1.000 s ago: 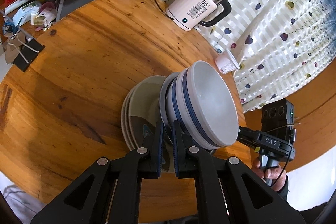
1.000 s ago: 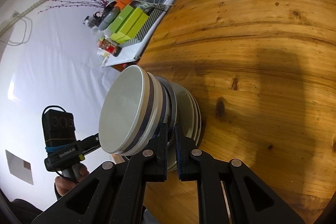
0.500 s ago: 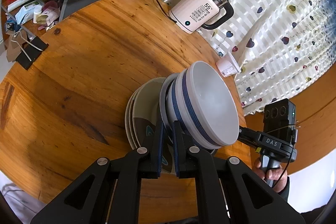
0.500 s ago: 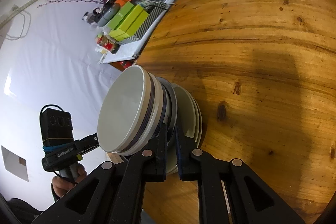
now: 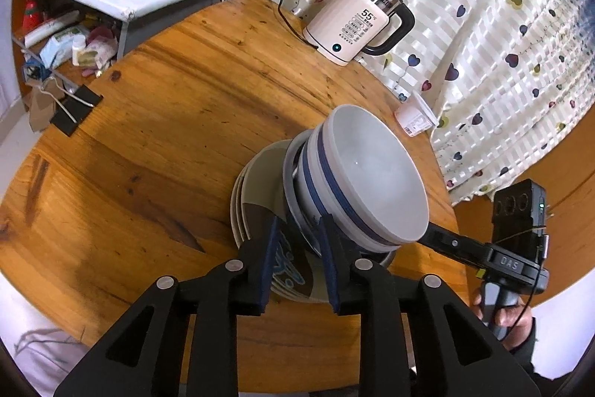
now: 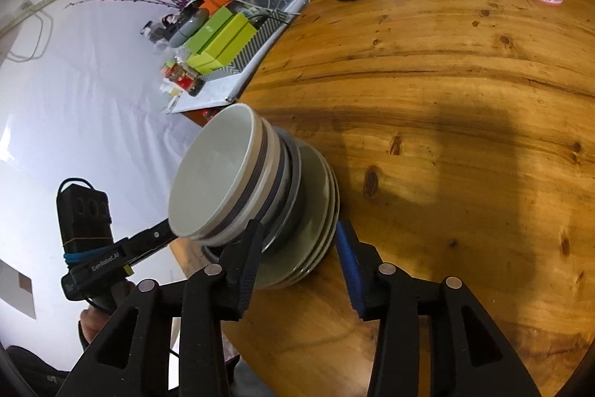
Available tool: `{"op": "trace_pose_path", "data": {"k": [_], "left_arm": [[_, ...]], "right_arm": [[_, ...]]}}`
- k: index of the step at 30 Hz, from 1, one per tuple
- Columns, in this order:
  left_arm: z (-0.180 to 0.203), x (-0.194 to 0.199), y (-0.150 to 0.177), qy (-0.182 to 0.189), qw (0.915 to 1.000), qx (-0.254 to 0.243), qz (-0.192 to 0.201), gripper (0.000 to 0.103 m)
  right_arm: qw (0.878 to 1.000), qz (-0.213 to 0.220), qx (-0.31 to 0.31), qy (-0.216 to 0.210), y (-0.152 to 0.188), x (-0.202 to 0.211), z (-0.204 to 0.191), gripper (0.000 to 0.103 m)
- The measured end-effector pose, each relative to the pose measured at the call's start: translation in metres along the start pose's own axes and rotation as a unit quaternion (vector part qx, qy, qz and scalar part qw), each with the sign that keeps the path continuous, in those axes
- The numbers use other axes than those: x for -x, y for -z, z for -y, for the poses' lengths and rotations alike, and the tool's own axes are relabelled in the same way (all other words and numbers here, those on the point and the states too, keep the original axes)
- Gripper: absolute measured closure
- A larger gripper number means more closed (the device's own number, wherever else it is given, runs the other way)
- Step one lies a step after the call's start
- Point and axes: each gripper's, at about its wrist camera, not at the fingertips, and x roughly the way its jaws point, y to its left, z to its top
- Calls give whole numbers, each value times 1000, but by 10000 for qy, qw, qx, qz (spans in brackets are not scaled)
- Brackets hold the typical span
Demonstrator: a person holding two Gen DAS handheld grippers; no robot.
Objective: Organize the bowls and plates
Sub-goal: 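Open both grippers and pull them back from the stack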
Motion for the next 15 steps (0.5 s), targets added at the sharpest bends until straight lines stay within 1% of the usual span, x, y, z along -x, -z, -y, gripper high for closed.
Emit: {"op": "trace_pose_path", "data": {"k": [3,5,7,9,15], "left_arm": [[6,5,3,-160,9998,-115,97,73],[13,9,7,-396,9987,-256,196,73],[17,11,10,-495,9979,-343,241,71],[22,11,13,-580,9970,-428,272,62],[36,15,18,-769,9940,-691,358,59]], "right_arm": [[9997,55,178,147,6,6,-9,51],[9991,116,311,263,10,11,-16,46],[9978,195,468,423,14,15,-24,39],[9958,258,646,589,19,17,-32,34],[9912,324,979,835,29,19,-50,30]]}}
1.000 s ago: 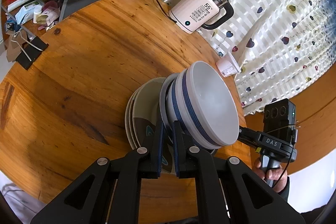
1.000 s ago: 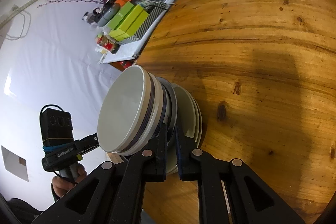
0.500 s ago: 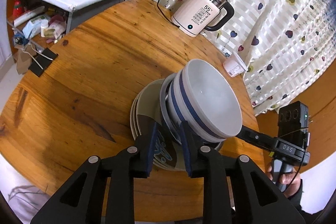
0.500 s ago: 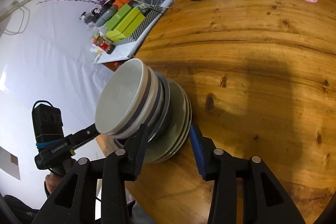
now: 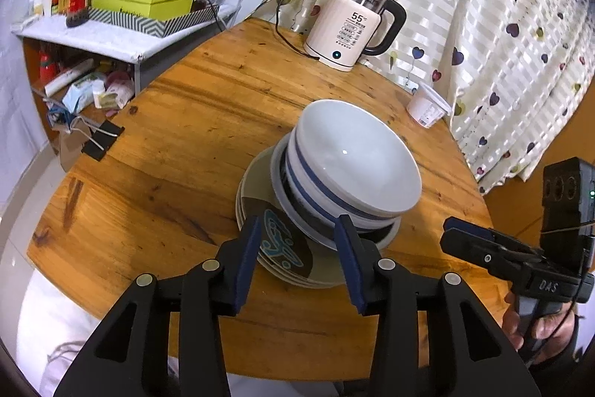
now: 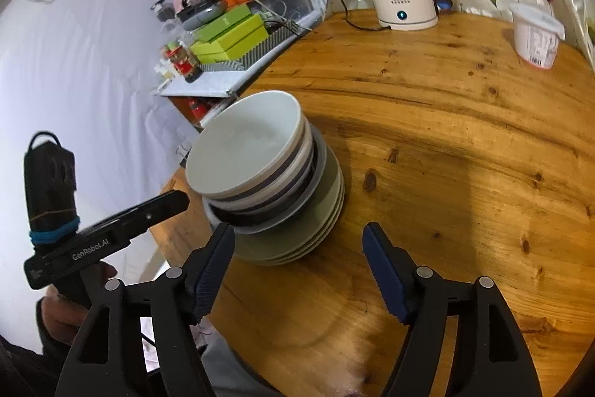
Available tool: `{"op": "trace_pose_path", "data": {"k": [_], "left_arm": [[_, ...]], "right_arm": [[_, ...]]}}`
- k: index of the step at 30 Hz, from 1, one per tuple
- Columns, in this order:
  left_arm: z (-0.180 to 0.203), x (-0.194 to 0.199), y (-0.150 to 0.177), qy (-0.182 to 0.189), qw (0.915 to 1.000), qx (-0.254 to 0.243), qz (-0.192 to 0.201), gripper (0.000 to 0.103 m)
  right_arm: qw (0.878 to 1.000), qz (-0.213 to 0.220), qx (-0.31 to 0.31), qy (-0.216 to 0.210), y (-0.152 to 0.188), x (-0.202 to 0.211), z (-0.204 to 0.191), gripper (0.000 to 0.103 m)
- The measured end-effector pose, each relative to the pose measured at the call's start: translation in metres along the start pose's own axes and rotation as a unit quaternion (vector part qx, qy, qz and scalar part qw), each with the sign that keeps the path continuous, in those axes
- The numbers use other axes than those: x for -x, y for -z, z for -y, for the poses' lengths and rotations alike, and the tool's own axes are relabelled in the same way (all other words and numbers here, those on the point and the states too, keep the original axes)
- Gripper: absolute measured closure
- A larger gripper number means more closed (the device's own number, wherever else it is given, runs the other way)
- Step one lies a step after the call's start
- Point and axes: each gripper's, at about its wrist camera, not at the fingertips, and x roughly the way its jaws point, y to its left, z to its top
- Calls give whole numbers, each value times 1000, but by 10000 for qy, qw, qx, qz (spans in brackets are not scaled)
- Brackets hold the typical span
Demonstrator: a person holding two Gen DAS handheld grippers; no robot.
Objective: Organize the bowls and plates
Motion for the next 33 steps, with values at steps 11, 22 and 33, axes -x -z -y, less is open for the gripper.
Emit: {"op": "trace_pose_path", "data": {"k": [11,22,33], "left_arm": [[15,1,10,-494,9984,-267,1,52],[23,-6,20,-756,9961,-448,-77,52],[19,-11,25,-885,9955,-312,-156,52]], "right_arm": [[9985,89,363,398,12,1,-18,25],[9956,52,690,628,20,-7,-33,23],[9954,-59,748,589,23,-15,-36,22]]}}
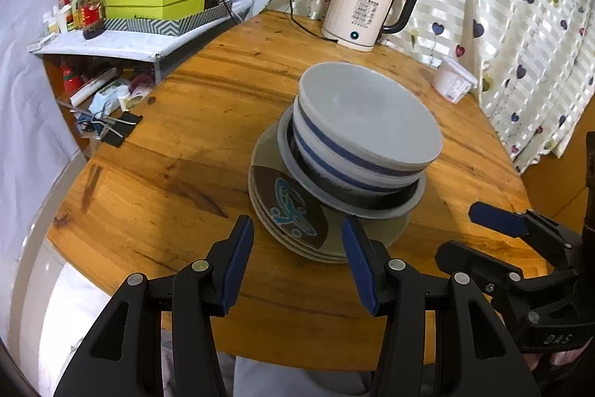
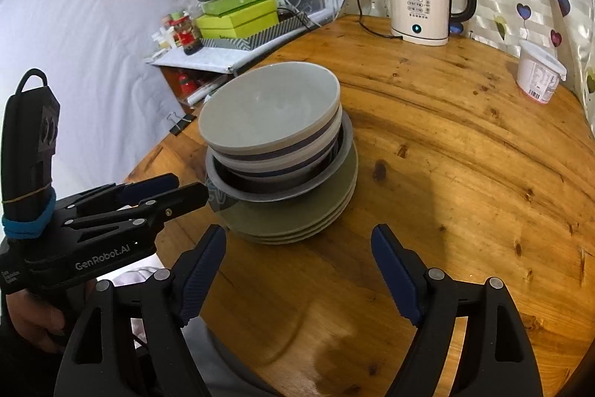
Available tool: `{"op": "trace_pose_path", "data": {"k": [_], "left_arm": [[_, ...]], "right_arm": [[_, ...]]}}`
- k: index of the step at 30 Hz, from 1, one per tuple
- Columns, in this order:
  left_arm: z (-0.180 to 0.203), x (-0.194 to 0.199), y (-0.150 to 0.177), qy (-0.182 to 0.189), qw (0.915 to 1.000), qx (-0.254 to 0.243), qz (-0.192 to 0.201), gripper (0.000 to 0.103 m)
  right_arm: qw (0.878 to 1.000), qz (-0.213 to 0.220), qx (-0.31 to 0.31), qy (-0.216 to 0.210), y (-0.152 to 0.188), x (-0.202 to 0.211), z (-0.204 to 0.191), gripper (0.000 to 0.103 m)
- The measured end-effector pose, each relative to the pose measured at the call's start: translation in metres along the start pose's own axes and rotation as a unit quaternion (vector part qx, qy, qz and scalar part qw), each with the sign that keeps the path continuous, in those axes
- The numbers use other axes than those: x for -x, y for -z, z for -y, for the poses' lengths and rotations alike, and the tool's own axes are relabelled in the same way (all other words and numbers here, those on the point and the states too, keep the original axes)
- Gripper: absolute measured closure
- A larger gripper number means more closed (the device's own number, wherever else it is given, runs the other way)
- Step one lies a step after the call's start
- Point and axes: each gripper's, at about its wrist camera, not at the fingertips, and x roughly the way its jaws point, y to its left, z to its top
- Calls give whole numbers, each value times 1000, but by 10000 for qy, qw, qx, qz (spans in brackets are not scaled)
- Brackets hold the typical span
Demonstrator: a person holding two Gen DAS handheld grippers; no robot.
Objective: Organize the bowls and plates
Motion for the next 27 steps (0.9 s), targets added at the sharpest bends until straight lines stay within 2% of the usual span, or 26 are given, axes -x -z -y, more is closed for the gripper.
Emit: {"op": "trace_pose_path", "data": {"k": [9,27], "left_arm": [[3,-3,1,-207,9997,-92,-54,52],[3,-8,2,-56,9999,-10,-163,52]], "right_arm": [[10000,-21,2,-10,1,-2,-1,22],[10000,-79,-3,-29,2,-9,-1,22]]}}
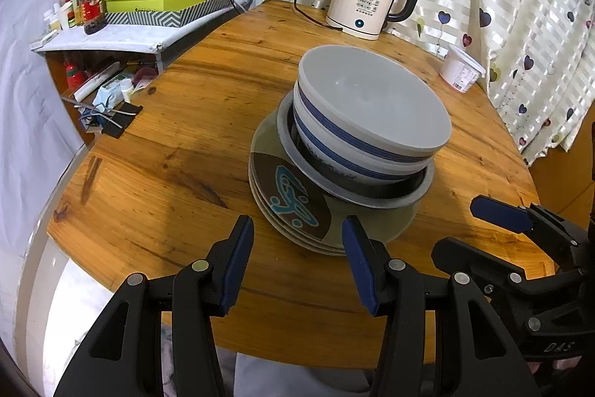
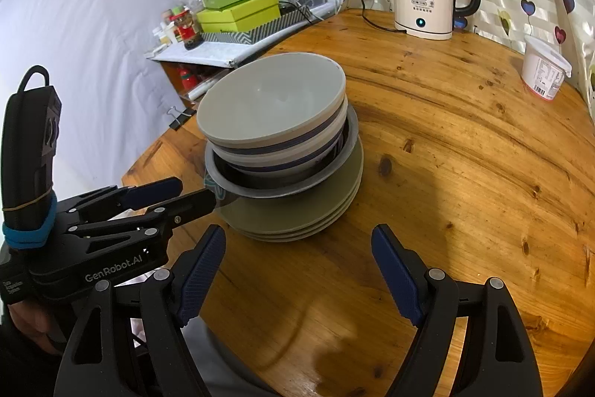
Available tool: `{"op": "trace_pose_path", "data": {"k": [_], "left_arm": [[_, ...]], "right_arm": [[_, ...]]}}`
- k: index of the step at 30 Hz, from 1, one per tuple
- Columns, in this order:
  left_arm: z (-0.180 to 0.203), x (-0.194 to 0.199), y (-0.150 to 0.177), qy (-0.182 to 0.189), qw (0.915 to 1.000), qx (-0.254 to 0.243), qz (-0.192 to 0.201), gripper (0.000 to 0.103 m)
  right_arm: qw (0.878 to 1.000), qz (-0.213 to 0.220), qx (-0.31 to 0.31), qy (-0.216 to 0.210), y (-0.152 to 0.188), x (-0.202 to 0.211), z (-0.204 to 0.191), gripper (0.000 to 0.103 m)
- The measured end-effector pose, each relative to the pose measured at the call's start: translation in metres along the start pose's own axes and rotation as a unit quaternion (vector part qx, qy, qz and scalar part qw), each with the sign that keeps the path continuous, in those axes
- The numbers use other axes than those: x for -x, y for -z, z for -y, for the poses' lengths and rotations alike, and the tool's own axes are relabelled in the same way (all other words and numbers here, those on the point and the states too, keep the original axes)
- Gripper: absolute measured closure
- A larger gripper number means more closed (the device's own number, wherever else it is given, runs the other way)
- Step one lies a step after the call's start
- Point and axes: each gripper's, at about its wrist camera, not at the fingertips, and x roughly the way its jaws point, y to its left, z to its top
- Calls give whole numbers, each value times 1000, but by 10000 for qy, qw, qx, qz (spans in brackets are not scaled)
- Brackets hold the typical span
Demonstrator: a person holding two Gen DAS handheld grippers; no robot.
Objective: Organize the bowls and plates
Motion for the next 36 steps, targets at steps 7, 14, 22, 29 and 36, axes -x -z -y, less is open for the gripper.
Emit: {"op": "trace_pose_path", "data": {"k": [7,14,22,29,36], "left_arm": [[1,0,0,-21,10000,-18,-3,52],[0,-2,1,-8,10000,-12,-28,52],[0,-2,2,36,10000,5,-48,52],[2,-3,1,106,9999,15,-83,52],[2,-4,0,140,9998,11,-108,52]], "right_arm": [[10000,-1,0,-2,0,1,0,22],[10000,-4,0,-1,0,0,0,21],[10000,3,5,0,-1,1,0,21],[10000,-2,3,1,-1,1,-1,21],[10000,1,9,-1,-1,1,-1,21]]}}
